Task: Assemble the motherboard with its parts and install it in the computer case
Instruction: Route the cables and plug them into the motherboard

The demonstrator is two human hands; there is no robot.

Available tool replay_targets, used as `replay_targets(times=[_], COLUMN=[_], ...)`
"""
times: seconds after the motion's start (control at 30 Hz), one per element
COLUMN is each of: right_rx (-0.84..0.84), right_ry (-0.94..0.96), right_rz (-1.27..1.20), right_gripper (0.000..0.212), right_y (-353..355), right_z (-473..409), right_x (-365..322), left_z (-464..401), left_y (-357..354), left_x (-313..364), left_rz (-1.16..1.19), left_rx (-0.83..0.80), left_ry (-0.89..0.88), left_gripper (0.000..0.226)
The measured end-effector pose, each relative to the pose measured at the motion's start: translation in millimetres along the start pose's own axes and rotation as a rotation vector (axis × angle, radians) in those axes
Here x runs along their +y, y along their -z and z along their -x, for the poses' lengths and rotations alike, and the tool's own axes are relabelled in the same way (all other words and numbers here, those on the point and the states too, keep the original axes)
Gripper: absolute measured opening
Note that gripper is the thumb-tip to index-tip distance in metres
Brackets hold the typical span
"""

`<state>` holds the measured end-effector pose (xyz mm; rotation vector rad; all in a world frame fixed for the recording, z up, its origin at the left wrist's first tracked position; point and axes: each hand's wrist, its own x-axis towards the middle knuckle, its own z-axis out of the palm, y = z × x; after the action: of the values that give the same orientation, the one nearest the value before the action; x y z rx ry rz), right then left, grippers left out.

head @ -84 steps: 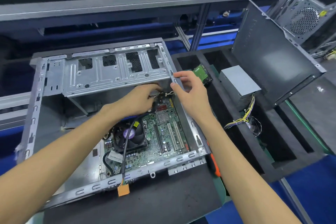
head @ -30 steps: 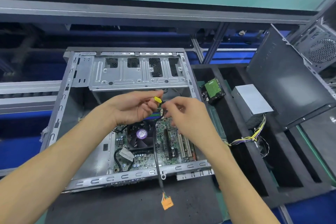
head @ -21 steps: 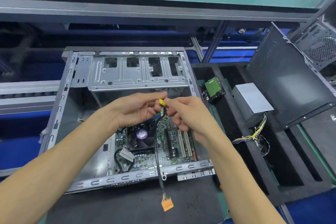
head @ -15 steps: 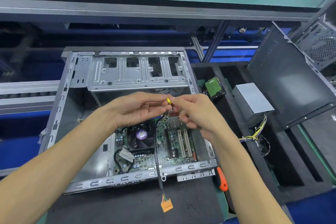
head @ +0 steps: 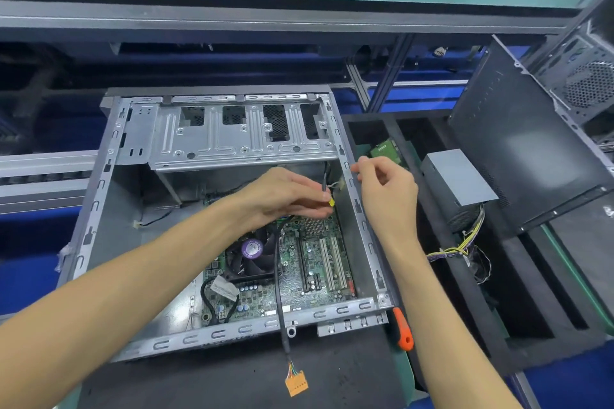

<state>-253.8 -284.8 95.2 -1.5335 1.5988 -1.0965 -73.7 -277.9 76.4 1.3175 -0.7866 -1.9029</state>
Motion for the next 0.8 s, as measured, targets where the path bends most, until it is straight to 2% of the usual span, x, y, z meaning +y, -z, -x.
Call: replay_targets(times=[0.07,0.13,0.2,0.37,0.6,0.7,0.8], right_rx=[-0.033,-0.050,-0.061,-0.063,-0.058,-0.059,-0.059], right_ry=[-0.009,-0.005,-0.002,-0.017,-0.003,-0.010,-0.017], right_rz=[0.038,0.068,0.075,0.059,0.066,0.063,0.055], right_gripper=[0.024,0.023,0.022,0.019,0.020,0.020,0.019], right_y=[-3,-3,-3,-5,-6,-6,-6], right_z=[1,1,-1,-1,0,0,0], right_x=[5,6,5,4,3,4,4], left_z=[-4,-5,-4,0,-1,-1,0], left_y=[3,10,16,19,19,21,20], left_x=[3,5,4,3,2,2,6], left_rz=[0.118,0.346,0.481,0.498,0.512,0.421,0.035], left_rx=[-0.092,-0.170,-0.224,-0.270,-0.333,-0.364,-0.399], left_ry=[0.072,0.173,0.201,0.188,0.160,0.100,-0.005], left_gripper=[0.013,0.019,0.019,0.042,0.038,0.034,0.027])
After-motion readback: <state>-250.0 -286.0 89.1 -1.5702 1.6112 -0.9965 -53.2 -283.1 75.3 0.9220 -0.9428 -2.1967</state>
